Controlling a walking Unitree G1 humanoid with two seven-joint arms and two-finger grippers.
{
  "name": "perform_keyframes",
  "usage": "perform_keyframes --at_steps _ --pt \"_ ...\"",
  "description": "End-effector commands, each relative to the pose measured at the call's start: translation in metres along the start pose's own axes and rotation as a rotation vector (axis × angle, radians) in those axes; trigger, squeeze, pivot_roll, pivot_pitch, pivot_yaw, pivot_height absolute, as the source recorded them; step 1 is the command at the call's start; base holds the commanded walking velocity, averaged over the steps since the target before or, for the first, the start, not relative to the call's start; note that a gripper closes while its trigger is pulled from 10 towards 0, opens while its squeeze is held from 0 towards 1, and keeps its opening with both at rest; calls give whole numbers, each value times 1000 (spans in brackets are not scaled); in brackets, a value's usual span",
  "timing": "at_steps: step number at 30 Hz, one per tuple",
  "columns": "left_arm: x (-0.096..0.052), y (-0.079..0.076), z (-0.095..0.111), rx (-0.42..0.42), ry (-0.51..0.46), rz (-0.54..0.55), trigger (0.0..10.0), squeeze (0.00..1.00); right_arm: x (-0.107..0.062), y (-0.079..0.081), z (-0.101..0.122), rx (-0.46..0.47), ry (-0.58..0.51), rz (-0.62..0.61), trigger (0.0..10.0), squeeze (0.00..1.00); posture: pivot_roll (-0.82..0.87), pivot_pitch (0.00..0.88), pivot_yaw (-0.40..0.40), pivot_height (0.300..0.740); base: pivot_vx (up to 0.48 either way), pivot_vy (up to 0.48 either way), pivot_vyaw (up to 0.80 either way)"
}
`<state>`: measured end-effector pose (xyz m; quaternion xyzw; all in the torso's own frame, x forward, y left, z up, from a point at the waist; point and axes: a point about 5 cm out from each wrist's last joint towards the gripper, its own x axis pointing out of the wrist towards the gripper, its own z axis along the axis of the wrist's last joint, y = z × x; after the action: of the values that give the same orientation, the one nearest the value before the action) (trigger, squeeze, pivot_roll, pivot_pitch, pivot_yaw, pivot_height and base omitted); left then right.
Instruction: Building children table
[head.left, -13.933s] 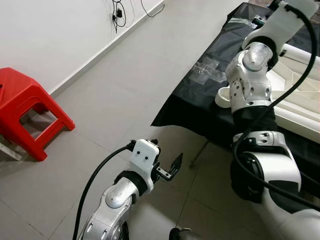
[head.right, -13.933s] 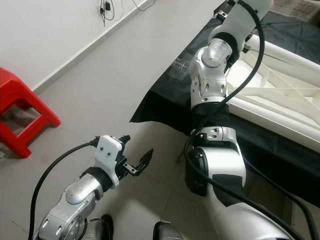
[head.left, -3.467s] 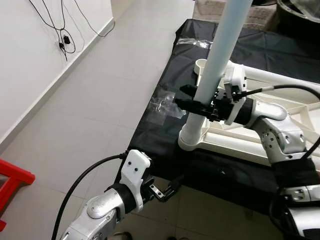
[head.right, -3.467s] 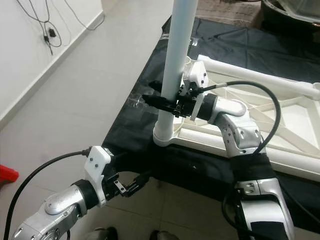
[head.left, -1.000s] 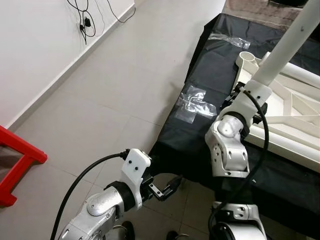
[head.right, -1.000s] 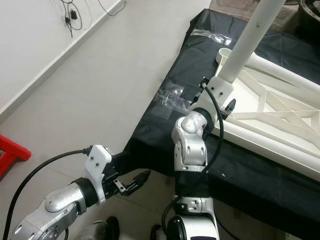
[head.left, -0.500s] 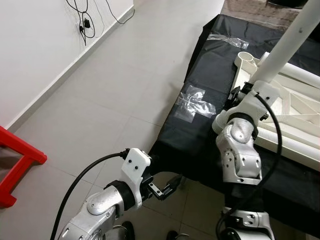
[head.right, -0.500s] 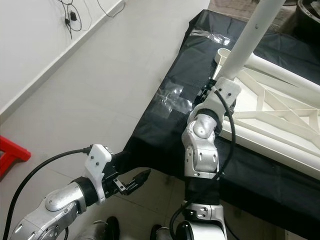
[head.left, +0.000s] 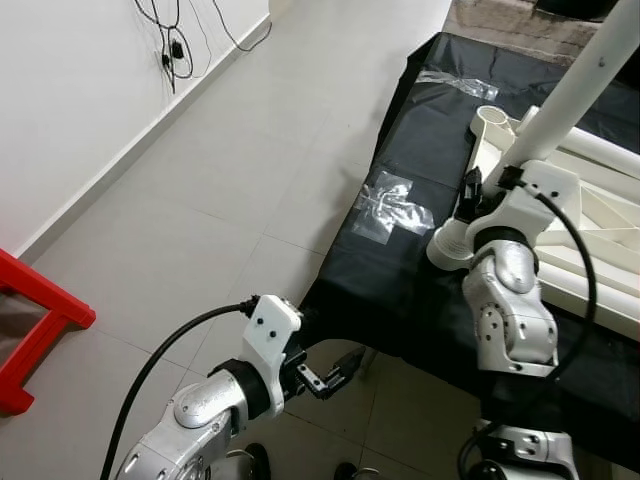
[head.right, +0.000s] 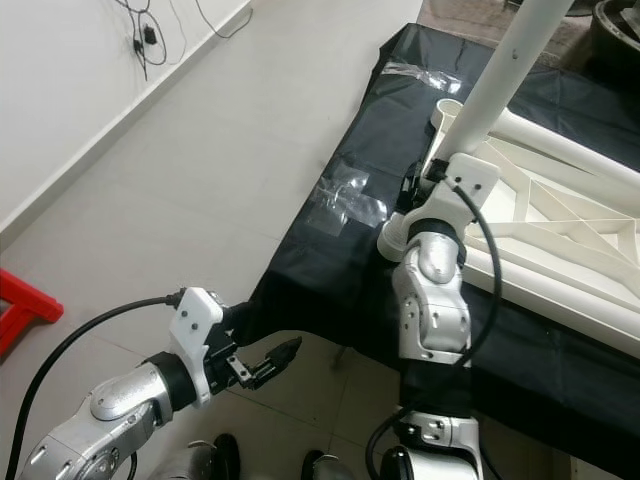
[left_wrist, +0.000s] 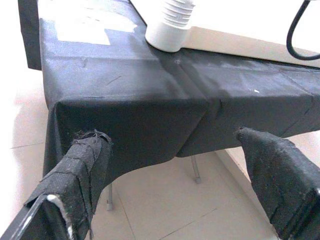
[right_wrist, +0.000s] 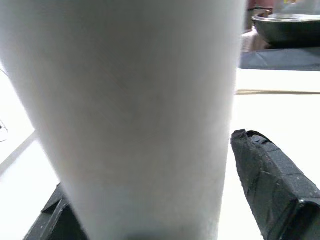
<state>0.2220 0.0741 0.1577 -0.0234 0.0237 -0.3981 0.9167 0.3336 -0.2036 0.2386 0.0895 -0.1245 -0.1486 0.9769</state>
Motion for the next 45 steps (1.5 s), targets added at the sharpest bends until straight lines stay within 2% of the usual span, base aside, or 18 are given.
perform_keyframes --at_steps 1,5,15,24,26,29,45 --pt "0 -1 -7 -13 24 -8 10000 0 -2 -7 -1 8 -2 27 10000 0 83 230 -61 740 0 0 0" --pt "0 -1 -7 -12 24 -8 10000 0 -1 -9 -2 5 2 50 10000 0 83 230 -61 740 0 0 0" --pt "0 -2 -7 -13 24 -11 10000 0 9 -22 5 -19 -19 225 10000 0 85 230 -62 740 0 0 0" --pt "0 -2 -7 -13 24 -11 10000 0 10 -23 6 -23 -21 242 10000 0 85 230 -62 740 0 0 0" --pt "0 -2 -7 -13 24 -11 10000 0 17 -30 7 -31 -5 315 10000 0 85 225 -66 740 0 0 0" --pt "0 -2 -7 -14 24 -10 10000 0 20 -33 10 -33 1 360 10000 0 85 223 -66 740 0 0 0" --pt "-1 -3 -8 -14 25 -13 10000 0 22 -34 9 -11 24 483 10000 0 85 218 -67 740 0 0 0"
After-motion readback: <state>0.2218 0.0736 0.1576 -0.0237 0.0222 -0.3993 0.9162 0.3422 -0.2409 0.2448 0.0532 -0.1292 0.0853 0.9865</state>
